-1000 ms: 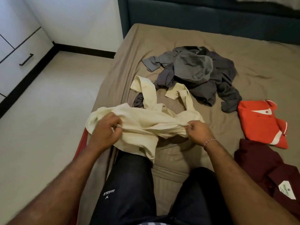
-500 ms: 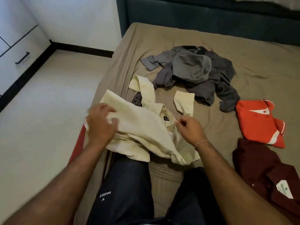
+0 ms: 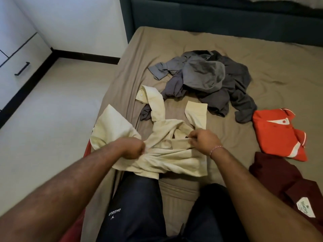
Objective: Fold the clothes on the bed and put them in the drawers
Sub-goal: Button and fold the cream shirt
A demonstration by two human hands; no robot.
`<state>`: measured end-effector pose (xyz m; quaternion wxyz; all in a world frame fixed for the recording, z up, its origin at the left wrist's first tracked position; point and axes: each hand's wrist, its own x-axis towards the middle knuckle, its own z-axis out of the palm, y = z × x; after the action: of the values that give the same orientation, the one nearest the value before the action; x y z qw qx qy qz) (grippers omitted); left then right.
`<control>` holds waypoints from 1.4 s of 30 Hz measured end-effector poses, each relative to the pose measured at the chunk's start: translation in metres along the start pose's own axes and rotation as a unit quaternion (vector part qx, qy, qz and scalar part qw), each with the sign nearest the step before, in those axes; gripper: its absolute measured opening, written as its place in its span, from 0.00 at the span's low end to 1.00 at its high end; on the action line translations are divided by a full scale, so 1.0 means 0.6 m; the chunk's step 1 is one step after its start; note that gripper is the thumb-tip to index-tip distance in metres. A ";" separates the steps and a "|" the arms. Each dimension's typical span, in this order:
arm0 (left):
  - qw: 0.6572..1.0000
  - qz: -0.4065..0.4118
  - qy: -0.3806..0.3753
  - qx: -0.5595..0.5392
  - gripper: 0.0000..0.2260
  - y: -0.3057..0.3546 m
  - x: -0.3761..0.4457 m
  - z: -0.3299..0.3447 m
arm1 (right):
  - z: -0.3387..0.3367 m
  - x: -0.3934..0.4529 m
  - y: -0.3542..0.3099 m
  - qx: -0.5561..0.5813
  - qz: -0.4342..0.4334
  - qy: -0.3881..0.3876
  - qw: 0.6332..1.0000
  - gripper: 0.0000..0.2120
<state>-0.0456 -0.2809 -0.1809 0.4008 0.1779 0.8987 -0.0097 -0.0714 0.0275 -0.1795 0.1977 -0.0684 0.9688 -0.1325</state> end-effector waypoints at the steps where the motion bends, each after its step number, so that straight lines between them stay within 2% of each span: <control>1: 0.999 -0.033 0.005 0.004 0.08 -0.021 -0.012 0.002 | -0.015 -0.003 0.007 0.039 0.005 0.031 0.999 0.08; 3: 0.993 -0.085 0.080 0.005 0.10 -0.045 -0.032 -0.006 | -0.045 -0.012 0.011 0.121 -0.008 0.075 0.990 0.06; 4: 0.982 -0.088 0.163 -0.030 0.10 -0.045 -0.043 -0.014 | -0.060 -0.022 0.006 0.149 -0.025 0.086 0.985 0.05; 6: 0.925 -0.033 0.325 -0.194 0.17 -0.014 -0.056 -0.033 | -0.088 -0.042 -0.013 0.186 -0.060 0.092 0.976 0.05; 7: 0.892 0.021 0.363 -0.269 0.23 0.015 -0.062 -0.047 | -0.101 -0.050 -0.026 0.202 -0.076 0.094 0.972 0.06; 8: 0.870 0.071 0.373 -0.315 0.29 0.049 -0.068 -0.061 | -0.113 -0.061 -0.041 0.224 -0.092 0.096 0.965 0.07; 9: 0.862 0.103 0.371 -0.329 0.34 0.084 -0.072 -0.073 | -0.127 -0.073 -0.056 0.250 -0.107 0.101 0.957 0.07; 10: 0.863 0.120 0.369 -0.324 0.34 0.115 -0.069 -0.079 | -0.135 -0.081 -0.069 0.280 -0.119 0.107 0.946 0.07; 12: 0.843 0.137 0.418 -0.310 0.21 0.159 -0.070 -0.096 | -0.159 -0.102 -0.093 0.331 -0.147 0.132 0.923 0.05; 14: 0.788 0.126 0.474 -0.373 0.09 0.177 -0.080 -0.121 | -0.176 -0.120 -0.100 0.387 -0.177 0.131 0.895 0.01; 15: 0.759 0.128 0.480 -0.421 0.08 0.179 -0.087 -0.131 | -0.178 -0.129 -0.098 0.400 -0.189 0.120 0.889 0.06; 18: 0.678 0.195 0.418 -0.572 0.12 0.170 -0.130 -0.175 | -0.194 -0.148 -0.080 0.322 -0.204 0.120 0.917 0.20; 20: 0.645 0.240 0.372 -0.623 0.13 0.154 -0.158 -0.197 | -0.203 -0.157 -0.075 0.280 -0.196 0.144 0.929 0.17; 22: 0.650 0.238 0.354 -0.628 0.12 0.137 -0.180 -0.225 | -0.219 -0.160 -0.080 0.301 -0.181 0.166 0.921 0.07; 23: 0.675 0.200 0.375 -0.603 0.10 0.130 -0.184 -0.238 | -0.228 -0.162 -0.086 0.320 -0.167 0.176 0.916 0.04; 24: 0.708 0.136 0.430 -0.543 0.07 0.125 -0.190 -0.253 | -0.244 -0.165 -0.098 0.338 -0.157 0.195 0.907 0.07; 25: 0.722 0.061 0.490 -0.485 0.03 0.126 -0.195 -0.258 | -0.254 -0.168 -0.109 0.352 -0.149 0.214 0.899 0.10; 26: 0.710 0.020 0.539 -0.453 0.05 0.133 -0.206 -0.264 | -0.273 -0.173 -0.126 0.362 -0.149 0.238 0.889 0.11; 27: 0.698 0.038 0.545 -0.464 0.09 0.144 -0.211 -0.262 | -0.285 -0.177 -0.141 0.379 -0.154 0.249 0.878 0.10; 28: 0.698 0.092 0.506 -0.498 0.15 0.163 -0.217 -0.255 | -0.296 -0.180 -0.157 0.400 -0.161 0.249 0.867 0.09; 30: 0.729 0.181 0.400 -0.525 0.25 0.202 -0.220 -0.232 | -0.314 -0.188 -0.181 0.456 -0.178 0.228 0.842 0.09; 31: 0.743 0.202 0.376 -0.516 0.26 0.214 -0.215 -0.221 | -0.321 -0.190 -0.189 0.487 -0.178 0.215 0.827 0.08; 33: 0.761 0.197 0.396 -0.474 0.28 0.217 -0.197 -0.207 | -0.332 -0.194 -0.192 0.538 -0.168 0.195 0.802 0.09; 36: 0.785 0.112 0.486 -0.367 0.32 0.196 -0.170 -0.200 | -0.338 -0.198 -0.184 0.558 -0.177 0.177 0.791 0.10; 38: 0.776 0.050 0.546 -0.311 0.32 0.181 -0.160 -0.201 | -0.342 -0.205 -0.176 0.565 -0.187 0.165 0.787 0.08; 40: 0.748 0.018 0.579 -0.324 0.32 0.157 -0.155 -0.208 | -0.353 -0.214 -0.169 0.574 -0.185 0.155 0.783 0.08; 42: 0.717 0.013 0.595 -0.364 0.29 0.130 -0.161 -0.222 | -0.373 -0.221 -0.161 0.526 -0.188 0.173 0.811 0.10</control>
<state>-0.0562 -0.2167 -0.0111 -0.1820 -0.0006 0.8837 0.4311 -0.0323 0.0114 0.0947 0.0034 -0.1106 0.7372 -0.6665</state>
